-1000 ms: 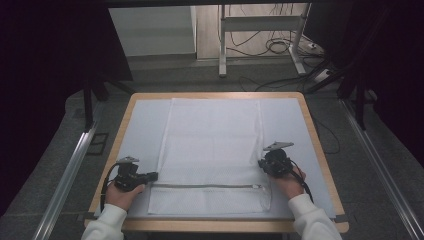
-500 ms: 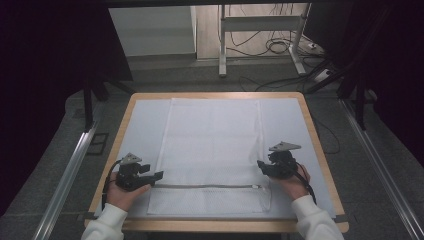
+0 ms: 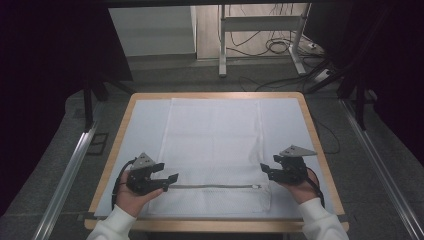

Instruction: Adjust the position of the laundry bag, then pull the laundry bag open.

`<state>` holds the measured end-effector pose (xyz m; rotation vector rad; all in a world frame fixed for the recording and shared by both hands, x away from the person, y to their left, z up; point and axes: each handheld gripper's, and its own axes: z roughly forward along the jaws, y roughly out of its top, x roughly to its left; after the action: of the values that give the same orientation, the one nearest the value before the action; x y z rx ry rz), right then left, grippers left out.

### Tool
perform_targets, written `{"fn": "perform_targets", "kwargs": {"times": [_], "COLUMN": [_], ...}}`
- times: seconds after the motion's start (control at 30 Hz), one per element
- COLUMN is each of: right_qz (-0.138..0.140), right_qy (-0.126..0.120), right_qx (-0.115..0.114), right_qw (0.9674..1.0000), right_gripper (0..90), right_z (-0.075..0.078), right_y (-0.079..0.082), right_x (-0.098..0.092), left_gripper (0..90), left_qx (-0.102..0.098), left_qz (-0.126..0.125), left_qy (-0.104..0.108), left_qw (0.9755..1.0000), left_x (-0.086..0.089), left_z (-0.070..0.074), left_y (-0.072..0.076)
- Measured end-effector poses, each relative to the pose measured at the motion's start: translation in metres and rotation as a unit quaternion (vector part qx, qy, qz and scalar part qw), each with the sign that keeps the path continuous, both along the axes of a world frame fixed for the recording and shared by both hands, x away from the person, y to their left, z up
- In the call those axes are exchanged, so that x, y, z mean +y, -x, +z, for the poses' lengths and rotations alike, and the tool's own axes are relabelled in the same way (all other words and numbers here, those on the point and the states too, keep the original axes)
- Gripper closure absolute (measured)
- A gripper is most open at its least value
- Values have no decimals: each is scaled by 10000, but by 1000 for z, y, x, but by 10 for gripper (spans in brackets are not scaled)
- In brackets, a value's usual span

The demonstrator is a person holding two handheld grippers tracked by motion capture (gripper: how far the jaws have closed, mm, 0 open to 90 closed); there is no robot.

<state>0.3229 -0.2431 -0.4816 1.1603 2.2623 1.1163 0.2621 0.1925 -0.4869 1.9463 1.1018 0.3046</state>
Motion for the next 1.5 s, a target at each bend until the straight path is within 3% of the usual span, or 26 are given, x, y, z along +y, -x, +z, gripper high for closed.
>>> {"fn": "perform_targets", "kwargs": {"times": [0.43,0.5,0.53,0.83,1.07,1.23,1.5], "right_qz": [42,22,13,-67,-61,-59,-50], "right_qy": [-36,-23,-28,-4,8,12,32], "right_qx": [-5,-12,-28,-114,-109,-101,-93], "right_qw": [10000,10000,10000,9999,9999,9999,9999], "right_gripper": [374,374,376,384,384,384,384], "right_z": [0,0,0,0,-2,-2,-4], "right_y": [-1,-1,-1,-4,-6,-5,-6], "right_x": [-2,-3,-3,-6,-6,-6,-5], "left_gripper": [332,338,343,366,369,380,387], "left_qx": [121,149,257,419,437,548,577], "left_qz": [-116,-154,-190,-433,-660,-882,-1080], "left_qy": [232,234,231,354,405,522,515], "left_qw": [9996,9995,9992,9976,9960,9932,9911], "left_x": [-8,-14,-20,-44,-63,-80,-103], "left_z": [2,3,4,6,12,13,16], "left_y": [-4,-5,-6,-11,-13,-16,-23]}}
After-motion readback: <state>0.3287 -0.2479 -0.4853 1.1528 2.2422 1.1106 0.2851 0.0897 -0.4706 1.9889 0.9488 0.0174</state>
